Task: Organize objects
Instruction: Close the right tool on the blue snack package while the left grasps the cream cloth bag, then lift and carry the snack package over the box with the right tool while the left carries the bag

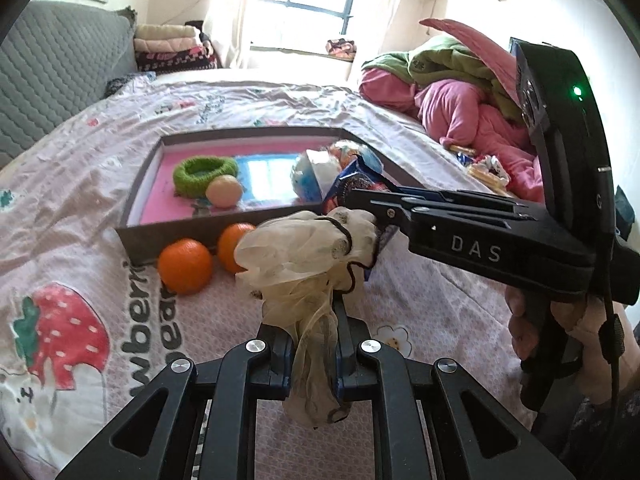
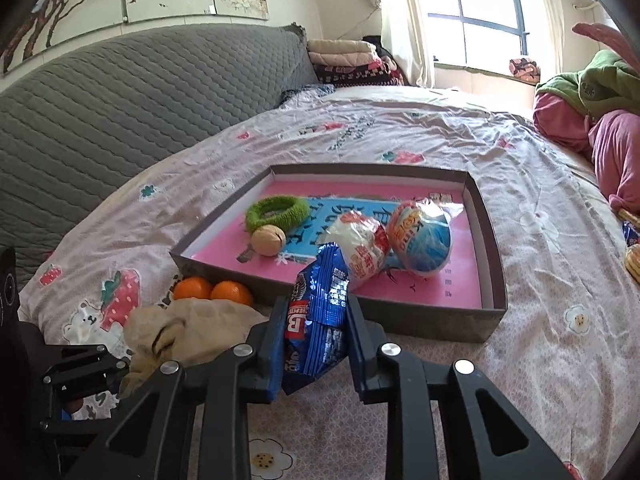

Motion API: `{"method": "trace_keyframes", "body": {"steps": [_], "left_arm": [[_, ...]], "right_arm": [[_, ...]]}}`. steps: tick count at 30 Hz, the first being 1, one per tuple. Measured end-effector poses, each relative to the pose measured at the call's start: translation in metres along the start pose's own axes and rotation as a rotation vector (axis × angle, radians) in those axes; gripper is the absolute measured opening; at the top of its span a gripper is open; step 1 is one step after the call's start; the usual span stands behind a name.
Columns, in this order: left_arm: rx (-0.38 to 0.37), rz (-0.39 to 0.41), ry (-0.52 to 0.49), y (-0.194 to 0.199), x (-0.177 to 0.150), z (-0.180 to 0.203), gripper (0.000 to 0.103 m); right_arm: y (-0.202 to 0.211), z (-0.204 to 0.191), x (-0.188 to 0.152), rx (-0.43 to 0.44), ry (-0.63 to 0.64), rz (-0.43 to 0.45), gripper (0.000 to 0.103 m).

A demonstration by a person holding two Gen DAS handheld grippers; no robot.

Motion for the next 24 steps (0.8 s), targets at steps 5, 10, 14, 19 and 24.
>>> {"method": "trace_keyframes", "body": {"steps": [5, 10, 14, 19, 24], "left_arm": [[0.015, 0.021, -0.002, 0.009, 0.004, -0.003, 0.014], [0.027, 0.029, -0.002, 0.012, 0.007, -0.004, 0.014], [0.036, 0.036, -0.002, 0.015, 0.008, -0.006, 0.014], [0.054, 0.045, -0.006, 0.017, 0.011, -0.009, 0.014], [0.069, 0.052, -0.004, 0.017, 0.017, -0.012, 0.014]], "right_arm": [[0.01, -0.002, 0.004, 0.009, -0.001, 0.036, 0.027], [0.018, -0.002, 0.006, 0.021, -0.007, 0.061, 0.027], [0.023, -0.001, 0.009, 0.031, -0.012, 0.077, 0.027], [0.029, 0.002, 0.013, 0.042, -0.031, 0.097, 0.027], [0.037, 0.004, 0.018, 0.052, -0.04, 0.124, 0.027]]}}
Point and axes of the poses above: each gripper's, at about its wrist camera, not at the fingertips, and y roughly against the way its jaws point, z to its right, x to its top, the point moved 1 cm from there along -y, roughly the way its jaws point
